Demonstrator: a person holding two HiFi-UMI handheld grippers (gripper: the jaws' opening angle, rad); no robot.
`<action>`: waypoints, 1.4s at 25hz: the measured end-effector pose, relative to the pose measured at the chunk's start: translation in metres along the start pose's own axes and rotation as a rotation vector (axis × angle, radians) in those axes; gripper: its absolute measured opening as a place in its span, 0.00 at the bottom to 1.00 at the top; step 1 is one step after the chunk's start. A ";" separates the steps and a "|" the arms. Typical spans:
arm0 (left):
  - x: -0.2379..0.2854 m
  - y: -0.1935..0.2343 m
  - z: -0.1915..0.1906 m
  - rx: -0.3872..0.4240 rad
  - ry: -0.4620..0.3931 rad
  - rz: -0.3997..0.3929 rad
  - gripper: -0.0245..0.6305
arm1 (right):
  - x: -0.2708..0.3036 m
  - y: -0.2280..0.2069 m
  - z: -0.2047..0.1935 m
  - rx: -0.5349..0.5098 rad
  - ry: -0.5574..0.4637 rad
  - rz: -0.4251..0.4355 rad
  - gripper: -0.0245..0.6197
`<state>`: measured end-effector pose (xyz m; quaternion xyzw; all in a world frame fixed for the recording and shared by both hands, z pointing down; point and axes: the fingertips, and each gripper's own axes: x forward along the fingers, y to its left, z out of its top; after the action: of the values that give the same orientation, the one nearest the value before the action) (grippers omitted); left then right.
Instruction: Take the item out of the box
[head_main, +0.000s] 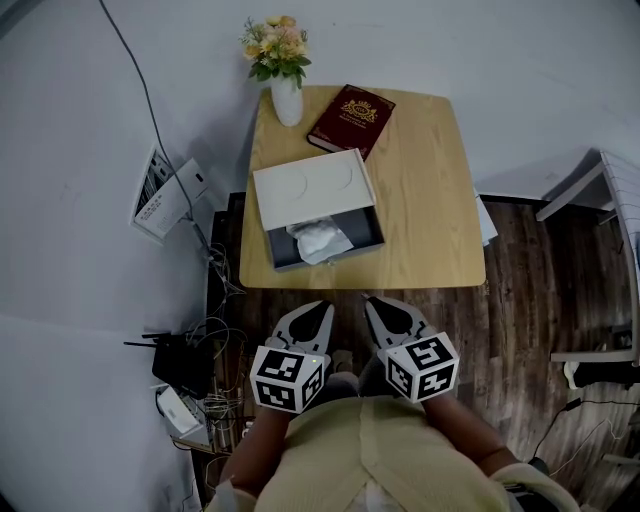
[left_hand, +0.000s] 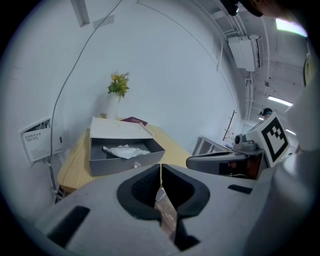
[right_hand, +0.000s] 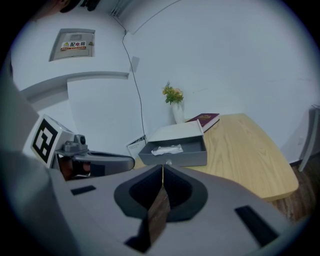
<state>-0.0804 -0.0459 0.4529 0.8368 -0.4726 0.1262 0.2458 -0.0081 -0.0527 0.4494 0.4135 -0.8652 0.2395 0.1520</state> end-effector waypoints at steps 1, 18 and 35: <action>0.001 -0.001 0.000 0.000 0.011 -0.016 0.07 | 0.001 -0.001 0.001 0.002 0.001 -0.002 0.08; 0.036 0.048 0.040 0.053 0.032 0.097 0.08 | 0.057 -0.024 0.055 -0.113 0.074 0.161 0.09; 0.054 0.086 0.041 0.022 0.154 0.147 0.08 | 0.117 -0.021 0.071 -0.230 0.215 0.354 0.09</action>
<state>-0.1262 -0.1436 0.4673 0.7903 -0.5110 0.2130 0.2625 -0.0678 -0.1781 0.4502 0.2075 -0.9246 0.2050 0.2451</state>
